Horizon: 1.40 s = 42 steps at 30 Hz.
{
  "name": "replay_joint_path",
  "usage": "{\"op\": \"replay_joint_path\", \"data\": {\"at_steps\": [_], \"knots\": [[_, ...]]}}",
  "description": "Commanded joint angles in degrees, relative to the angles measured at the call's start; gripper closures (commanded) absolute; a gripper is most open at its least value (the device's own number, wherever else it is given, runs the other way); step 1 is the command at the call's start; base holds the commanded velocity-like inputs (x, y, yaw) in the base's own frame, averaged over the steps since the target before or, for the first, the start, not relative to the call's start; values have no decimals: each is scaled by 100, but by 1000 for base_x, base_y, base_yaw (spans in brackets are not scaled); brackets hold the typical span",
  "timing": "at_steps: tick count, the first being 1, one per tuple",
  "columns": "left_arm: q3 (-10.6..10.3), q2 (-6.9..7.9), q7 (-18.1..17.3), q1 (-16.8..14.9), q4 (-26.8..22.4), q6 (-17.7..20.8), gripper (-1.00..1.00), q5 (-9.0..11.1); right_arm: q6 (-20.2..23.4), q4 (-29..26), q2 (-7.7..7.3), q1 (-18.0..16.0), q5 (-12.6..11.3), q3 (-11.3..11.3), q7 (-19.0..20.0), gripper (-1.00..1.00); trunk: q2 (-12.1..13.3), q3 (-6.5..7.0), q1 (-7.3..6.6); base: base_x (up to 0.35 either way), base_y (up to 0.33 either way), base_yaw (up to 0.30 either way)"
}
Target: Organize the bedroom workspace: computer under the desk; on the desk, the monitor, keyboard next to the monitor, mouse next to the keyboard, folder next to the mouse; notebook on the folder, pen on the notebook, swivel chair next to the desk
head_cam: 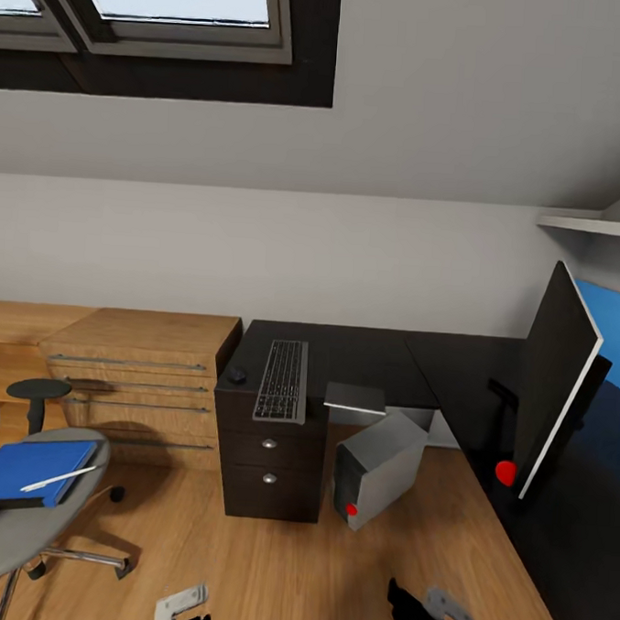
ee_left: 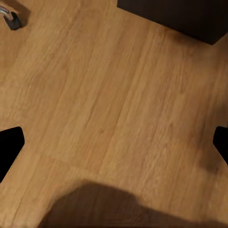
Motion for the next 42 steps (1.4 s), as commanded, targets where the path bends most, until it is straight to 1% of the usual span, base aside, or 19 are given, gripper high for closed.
{"op": "replay_joint_path", "data": {"at_steps": [1, 4, 8, 9, 10, 16, 19, 20, 22, 25, 30, 31, 33, 37, 42], "knots": [[-23, 1, 39, -2, 134, -90, -100, 49, -210, 117, 3, -3, 9, 2, -6, -100, 38, 13, -23, 0, 0, 0], [-37, -3, 24, -2, 626, -313, -100, 35, -684, 383, 8, -3, 81, 5, 0, -100, 158, 67, -89, 0, 0, 0], [-54, -9, 12, -2, 1176, -470, -100, -41, -1003, 706, 38, -4, 115, -6, -6, -100, 319, 138, -177, 0, 0, 0], [-59, -5, 5, -2, 1328, -514, -100, -115, -1085, 902, 55, -4, 122, -11, -9, -100, 359, 156, -199, 0, 0, 0], [-62, -5, -3, -2, 1468, -556, -100, -235, -1180, 1187, 105, -3, 129, -15, -2, -100, 399, 174, -221, 0, 0, 0], [-71, -11, -10, -2, 1615, -591, -100, -479, -1267, 1438, 231, -2, 145, -23, 5, -100, 640, 282, -352, 0, 0, 0], [-70, -2, -11, -2, 1648, -602, -100, -621, -1283, 1492, 242, -2, 154, -18, 19, -100, 760, 336, -418, 0, 0, 0], [-69, 7, -11, -2, 1658, -615, -100, -697, -1289, 1517, 243, -2, 163, -14, 27, -100, 800, 354, -440, 0, 0, 0], [-68, 26, -8, -2, 1660, -670, -100, -746, -1293, 1533, 238, -1, 205, 4, 32, -100, 880, 390, -484, 0, 0, 0], [-63, 96, -6, -2, 1662, -854, -100, -789, -1297, 1546, 218, 5, 393, 101, 36, -100, 1001, 444, -550, 0, 0, 0], [-59, 219, -4, -2, 1663, -1150, -100, -817, -1299, 1562, 162, 12, 902, 301, 24, -100, 1201, 533, -660, 0, 0, 0], [-59, 242, -2, -2, 1662, -1213, -100, -823, -1300, 1565, 152, 13, 1083, 342, 15, -100, 1241, 551, -682, 0, 0, 0], [-58, 260, 3, -2, 1655, -1256, -100, -827, -1300, 1566, 154, 14, 1229, 372, 7, -100, 1322, 587, -726, 0, 0, 0], [-58, 295, 10, -2, 1646, -1300, -100, -831, -1300, 1568, 152, 15, 1422, 403, -4, -100, 1482, 659, -814, 0, 0, 0], [-58, 322, 16, -2, 1640, -1320, -100, -833, -1300, 1569, 143, 15, 1526, 420, -7, -100, 1683, 749, -924, 0, 0, 0]]}}
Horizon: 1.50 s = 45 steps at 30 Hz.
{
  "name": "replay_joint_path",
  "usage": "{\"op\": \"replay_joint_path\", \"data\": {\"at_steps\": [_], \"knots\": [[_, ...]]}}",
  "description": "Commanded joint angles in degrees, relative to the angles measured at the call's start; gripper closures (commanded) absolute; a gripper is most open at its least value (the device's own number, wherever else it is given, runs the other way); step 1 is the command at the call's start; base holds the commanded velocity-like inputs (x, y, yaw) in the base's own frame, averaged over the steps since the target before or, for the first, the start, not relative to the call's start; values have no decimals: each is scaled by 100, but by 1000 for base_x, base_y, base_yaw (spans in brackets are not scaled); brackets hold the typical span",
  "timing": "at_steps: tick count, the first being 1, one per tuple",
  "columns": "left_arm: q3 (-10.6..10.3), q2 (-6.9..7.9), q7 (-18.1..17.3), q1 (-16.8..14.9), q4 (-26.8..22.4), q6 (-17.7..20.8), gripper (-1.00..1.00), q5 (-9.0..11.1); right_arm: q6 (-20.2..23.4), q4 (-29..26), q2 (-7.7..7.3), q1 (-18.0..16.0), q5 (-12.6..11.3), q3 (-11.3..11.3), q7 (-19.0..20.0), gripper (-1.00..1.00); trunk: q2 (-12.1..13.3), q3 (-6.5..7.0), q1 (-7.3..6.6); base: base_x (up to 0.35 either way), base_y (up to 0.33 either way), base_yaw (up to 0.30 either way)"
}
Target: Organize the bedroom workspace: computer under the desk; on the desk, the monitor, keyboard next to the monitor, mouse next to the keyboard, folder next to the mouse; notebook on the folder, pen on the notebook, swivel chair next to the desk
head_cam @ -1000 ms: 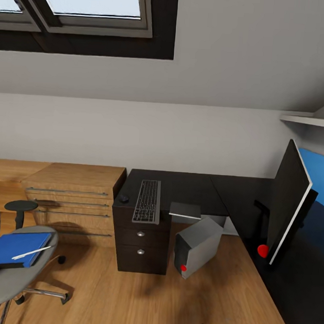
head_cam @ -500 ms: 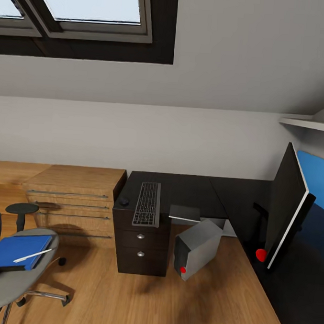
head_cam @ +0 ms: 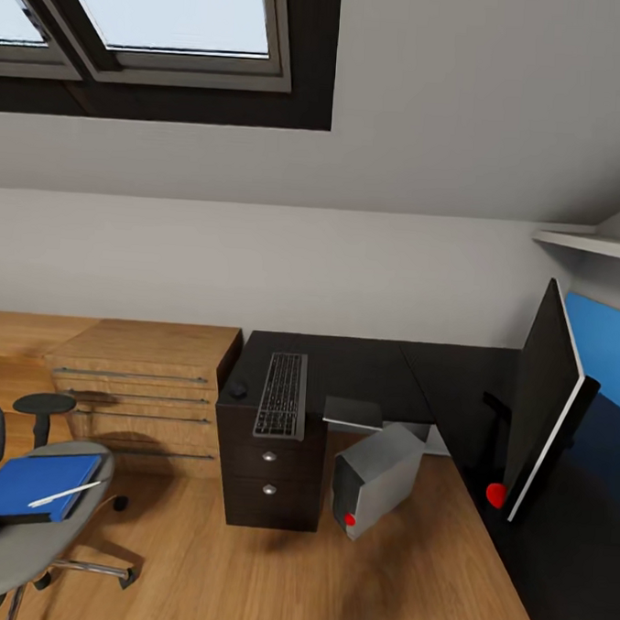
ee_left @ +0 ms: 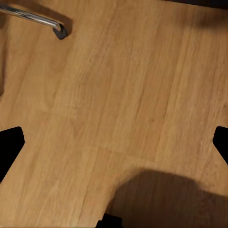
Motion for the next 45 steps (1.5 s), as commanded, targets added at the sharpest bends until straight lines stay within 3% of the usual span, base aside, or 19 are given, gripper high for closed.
{"op": "replay_joint_path", "data": {"at_steps": [1, 15, 30, 45], "knots": [[-38, 8, 46, -3, -2, -13, -100, 59, -25, 8, 1, -5, 6, -40, 11, -100, 38, 12, -23, 0, 0, 0], [-29, -29, 82, -3, -45, -8, -100, 75, -300, 24, 101, -5, 160, -24, 13, -100, 599, 263, -330, -5, 0, 0], [-29, -28, 57, -3, -40, -12, -100, 79, -306, 26, 103, -5, 169, -18, 13, -100, 1201, 533, -660, -274, 0, 0], [-29, -27, 43, -3, -40, -12, -100, 84, -313, 26, 101, -5, 175, -25, 16, -100, 1802, 802, -989, -41, 0, 0]]}}
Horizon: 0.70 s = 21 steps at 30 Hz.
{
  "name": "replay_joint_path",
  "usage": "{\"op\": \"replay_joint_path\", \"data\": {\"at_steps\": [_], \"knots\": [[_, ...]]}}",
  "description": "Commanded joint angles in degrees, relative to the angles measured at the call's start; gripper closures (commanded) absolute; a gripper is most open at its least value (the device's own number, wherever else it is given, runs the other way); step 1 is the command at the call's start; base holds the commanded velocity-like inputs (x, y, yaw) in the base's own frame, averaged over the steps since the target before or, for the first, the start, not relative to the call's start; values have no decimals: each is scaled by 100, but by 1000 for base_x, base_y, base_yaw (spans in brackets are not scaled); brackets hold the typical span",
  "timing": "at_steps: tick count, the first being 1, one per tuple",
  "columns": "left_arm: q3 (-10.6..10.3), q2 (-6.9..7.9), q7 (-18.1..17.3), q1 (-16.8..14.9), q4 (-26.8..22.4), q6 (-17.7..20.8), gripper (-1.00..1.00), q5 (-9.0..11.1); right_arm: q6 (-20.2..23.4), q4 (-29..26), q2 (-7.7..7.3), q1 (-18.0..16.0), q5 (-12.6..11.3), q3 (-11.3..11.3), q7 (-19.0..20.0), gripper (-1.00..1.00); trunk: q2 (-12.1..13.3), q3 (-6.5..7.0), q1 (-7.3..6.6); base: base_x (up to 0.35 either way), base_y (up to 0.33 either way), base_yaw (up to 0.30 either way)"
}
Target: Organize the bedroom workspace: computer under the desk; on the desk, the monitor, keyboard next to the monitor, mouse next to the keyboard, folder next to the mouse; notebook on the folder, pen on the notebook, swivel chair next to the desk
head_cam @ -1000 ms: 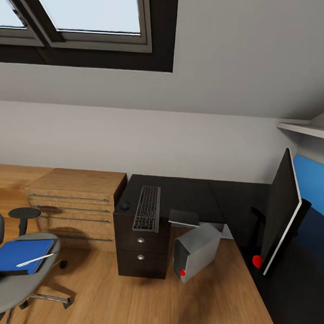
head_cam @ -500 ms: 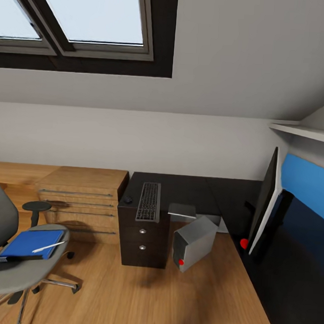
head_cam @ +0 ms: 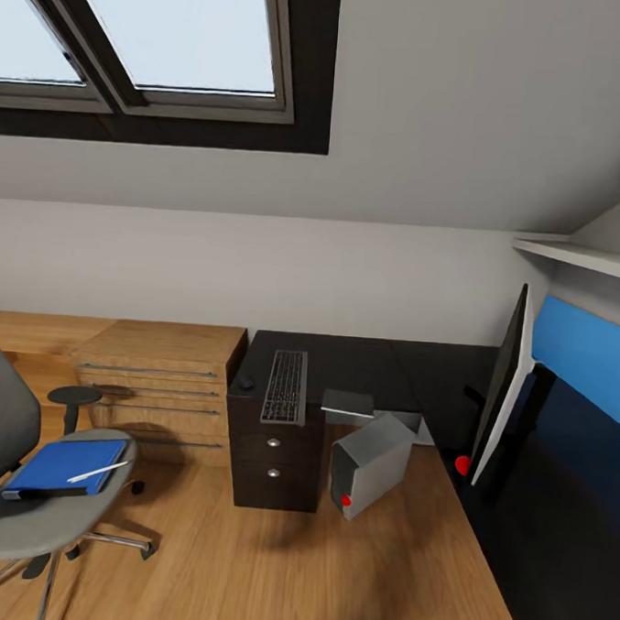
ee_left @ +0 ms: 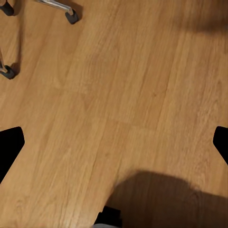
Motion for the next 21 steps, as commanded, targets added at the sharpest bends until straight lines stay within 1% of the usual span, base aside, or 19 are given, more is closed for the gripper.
{"op": "replay_joint_path", "data": {"at_steps": [1, 21], "knots": [[-37, 6, 41, -3, -2, -11, -100, 59, -26, 9, 2, -6, -2, -42, 9, -100, 36, 11, -22, -2, 0, 0], [-37, -2, 40, -3, 20, -18, -100, 59, -27, 9, -4, -6, -1, -42, 16, -100, 838, 370, -461, 0, 0, 0]]}}
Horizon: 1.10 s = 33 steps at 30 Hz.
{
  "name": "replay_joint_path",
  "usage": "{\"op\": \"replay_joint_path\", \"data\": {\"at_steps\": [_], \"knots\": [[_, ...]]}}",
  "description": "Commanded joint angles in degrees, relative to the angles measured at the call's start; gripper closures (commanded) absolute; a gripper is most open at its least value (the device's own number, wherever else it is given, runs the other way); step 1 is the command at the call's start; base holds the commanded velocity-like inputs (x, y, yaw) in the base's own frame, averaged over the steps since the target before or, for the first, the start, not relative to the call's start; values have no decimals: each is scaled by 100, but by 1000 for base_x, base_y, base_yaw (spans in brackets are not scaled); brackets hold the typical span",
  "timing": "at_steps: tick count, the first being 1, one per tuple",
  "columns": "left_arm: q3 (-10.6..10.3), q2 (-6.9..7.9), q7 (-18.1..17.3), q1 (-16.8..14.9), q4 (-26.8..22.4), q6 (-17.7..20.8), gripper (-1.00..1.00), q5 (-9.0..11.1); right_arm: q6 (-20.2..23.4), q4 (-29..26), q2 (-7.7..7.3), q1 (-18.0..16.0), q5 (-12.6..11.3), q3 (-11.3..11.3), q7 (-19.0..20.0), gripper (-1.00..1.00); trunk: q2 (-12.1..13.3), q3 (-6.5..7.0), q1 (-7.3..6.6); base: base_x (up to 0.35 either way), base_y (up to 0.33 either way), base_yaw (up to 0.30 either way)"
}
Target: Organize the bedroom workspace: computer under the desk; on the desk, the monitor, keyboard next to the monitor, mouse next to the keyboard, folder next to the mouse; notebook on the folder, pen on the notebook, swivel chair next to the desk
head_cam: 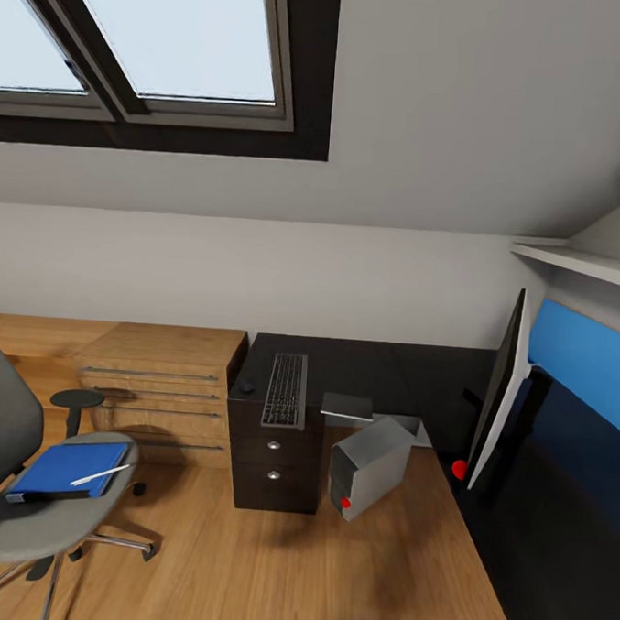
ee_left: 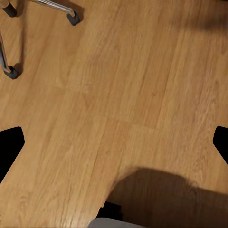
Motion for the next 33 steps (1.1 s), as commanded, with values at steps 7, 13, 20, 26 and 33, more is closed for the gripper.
{"op": "replay_joint_path", "data": {"at_steps": [7, 13, 20, 26, 33], "knots": [[-37, 5, 42, -4, 2, -13, -100, 59, -26, 9, -5, -7, 22, -42, 8, -100, 275, 118, -153, 0, 0, 0], [-45, 5, 34, -4, 3, -21, -100, 50, -32, 2, -22, -7, 33, -42, 1, -100, 315, 114, -175, 0, 0, 0], [-46, 5, 33, -4, 3, -21, -100, 50, -31, 1, -15, -7, 33, -42, 1, -100, 315, 54, -175, 0, 0, 0], [-47, 5, 33, -4, 3, -21, -100, 50, -33, 5, -10, -7, 35, -40, 6, -100, 315, 0, -175, 0, 0, 0], [-51, 5, 33, -4, 3, -21, -100, 50, -26, 3, -17, -7, 41, -36, 17, -100, 315, -62, -175, 0, 0, 0]]}}
